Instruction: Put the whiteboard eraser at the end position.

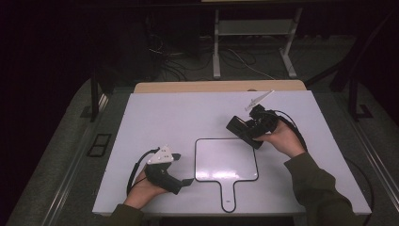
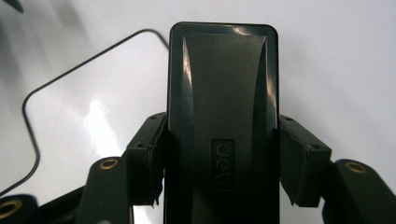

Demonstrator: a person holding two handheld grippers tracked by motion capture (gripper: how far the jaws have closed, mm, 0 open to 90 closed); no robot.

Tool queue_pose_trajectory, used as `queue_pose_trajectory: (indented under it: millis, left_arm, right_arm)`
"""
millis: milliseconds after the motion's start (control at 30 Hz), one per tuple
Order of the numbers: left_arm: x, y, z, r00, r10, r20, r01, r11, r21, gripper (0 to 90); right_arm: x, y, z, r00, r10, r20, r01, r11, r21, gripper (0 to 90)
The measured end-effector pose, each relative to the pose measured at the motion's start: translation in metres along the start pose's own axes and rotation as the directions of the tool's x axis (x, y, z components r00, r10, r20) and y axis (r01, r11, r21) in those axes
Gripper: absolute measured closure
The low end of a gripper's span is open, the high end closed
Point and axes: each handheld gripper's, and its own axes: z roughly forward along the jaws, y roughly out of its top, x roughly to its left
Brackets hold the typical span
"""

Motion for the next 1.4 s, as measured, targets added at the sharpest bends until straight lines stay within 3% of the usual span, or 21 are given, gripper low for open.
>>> queue_pose_trajectory:
  millis: [533, 867, 1167, 1400]
  left_arm:
    - [0.005, -0.007, 0.000, 0.9994, -0.019, -0.030, 0.019, 0.9998, -0.008, 0.0]
    - [0.006, -0.007, -0.002, 0.9994, -0.013, -0.032, 0.012, 0.9999, -0.009, 0.0]
    - [0.005, -0.007, -0.003, 0.9995, -0.015, -0.027, 0.014, 0.9997, -0.017, 0.0]
    - [0.005, -0.007, -0.004, 0.9995, -0.018, -0.026, 0.018, 0.9996, -0.022, 0.0]
  right_arm:
    - [-0.016, 0.041, 0.015, 0.9995, 0.009, 0.030, -0.008, 0.9999, -0.009, 38.8]
    - [-0.039, 0.059, 0.034, 0.9981, 0.045, 0.042, -0.044, 0.9989, -0.013, 38.7]
    - [-0.053, 0.075, 0.063, 0.9970, 0.050, 0.059, -0.051, 0.9984, 0.022, 38.7]
    - [-0.054, 0.083, 0.092, 0.9956, 0.007, 0.093, -0.017, 0.9946, 0.102, 38.7]
